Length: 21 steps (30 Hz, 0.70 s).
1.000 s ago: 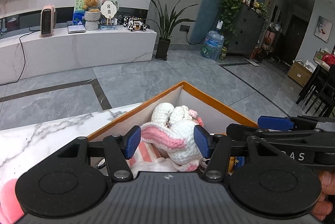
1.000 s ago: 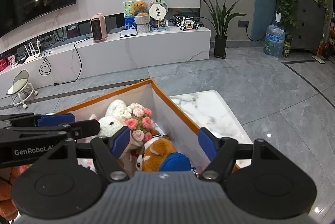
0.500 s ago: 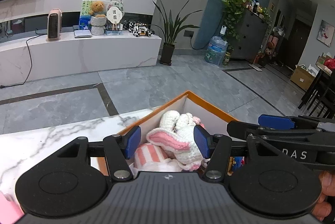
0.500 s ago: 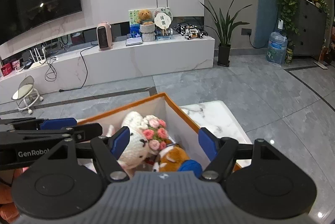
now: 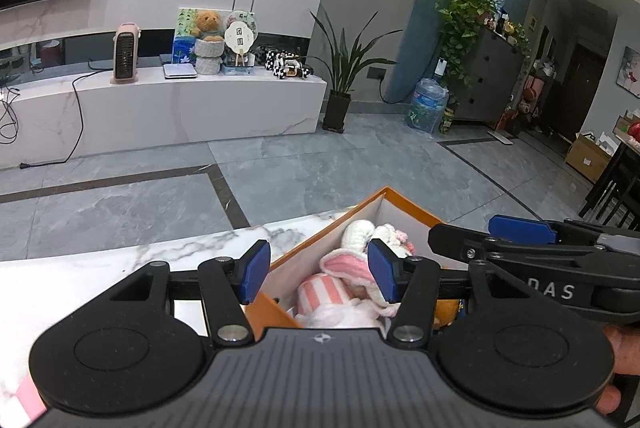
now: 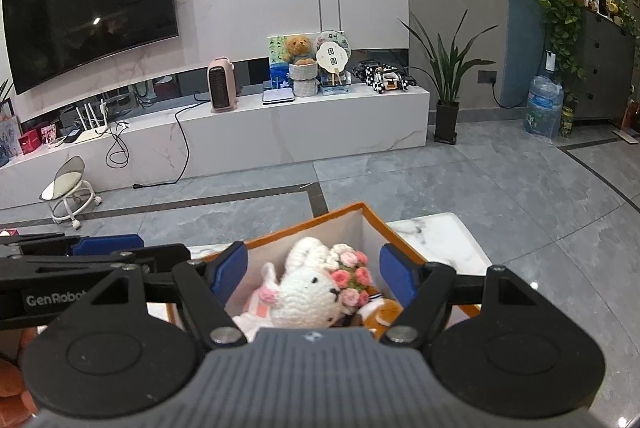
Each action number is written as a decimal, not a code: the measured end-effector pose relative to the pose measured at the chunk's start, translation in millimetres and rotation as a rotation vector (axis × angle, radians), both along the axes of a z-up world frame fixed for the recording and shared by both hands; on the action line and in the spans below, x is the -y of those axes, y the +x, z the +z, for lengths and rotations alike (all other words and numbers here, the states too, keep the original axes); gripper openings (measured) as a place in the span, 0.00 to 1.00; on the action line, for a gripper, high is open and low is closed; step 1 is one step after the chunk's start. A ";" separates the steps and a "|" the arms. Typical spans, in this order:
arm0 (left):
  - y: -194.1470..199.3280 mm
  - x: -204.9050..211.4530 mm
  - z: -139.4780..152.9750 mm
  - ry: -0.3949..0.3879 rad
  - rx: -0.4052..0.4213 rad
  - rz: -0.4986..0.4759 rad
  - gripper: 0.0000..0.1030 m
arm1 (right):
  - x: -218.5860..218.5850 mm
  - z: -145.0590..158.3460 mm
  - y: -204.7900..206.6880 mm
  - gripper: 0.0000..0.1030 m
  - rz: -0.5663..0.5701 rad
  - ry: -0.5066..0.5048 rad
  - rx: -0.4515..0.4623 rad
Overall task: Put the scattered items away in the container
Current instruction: 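Move both tools from the box back over the pink notebook and pompom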
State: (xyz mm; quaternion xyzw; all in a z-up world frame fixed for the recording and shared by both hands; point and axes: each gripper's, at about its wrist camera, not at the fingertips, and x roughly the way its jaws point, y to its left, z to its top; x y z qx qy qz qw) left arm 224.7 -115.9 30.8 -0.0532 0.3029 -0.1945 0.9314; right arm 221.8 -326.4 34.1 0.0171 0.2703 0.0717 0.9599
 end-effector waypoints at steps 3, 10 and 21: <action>-2.4 -7.3 1.4 0.000 -0.001 0.013 0.61 | -8.5 0.6 0.2 0.73 0.011 -0.004 -0.001; -12.3 -29.1 8.0 0.003 -0.002 0.058 0.61 | -29.5 3.8 -3.4 0.73 0.056 0.004 0.007; -33.4 -66.4 17.1 0.024 -0.012 0.152 0.61 | -71.4 4.2 -8.4 0.74 0.155 0.024 0.000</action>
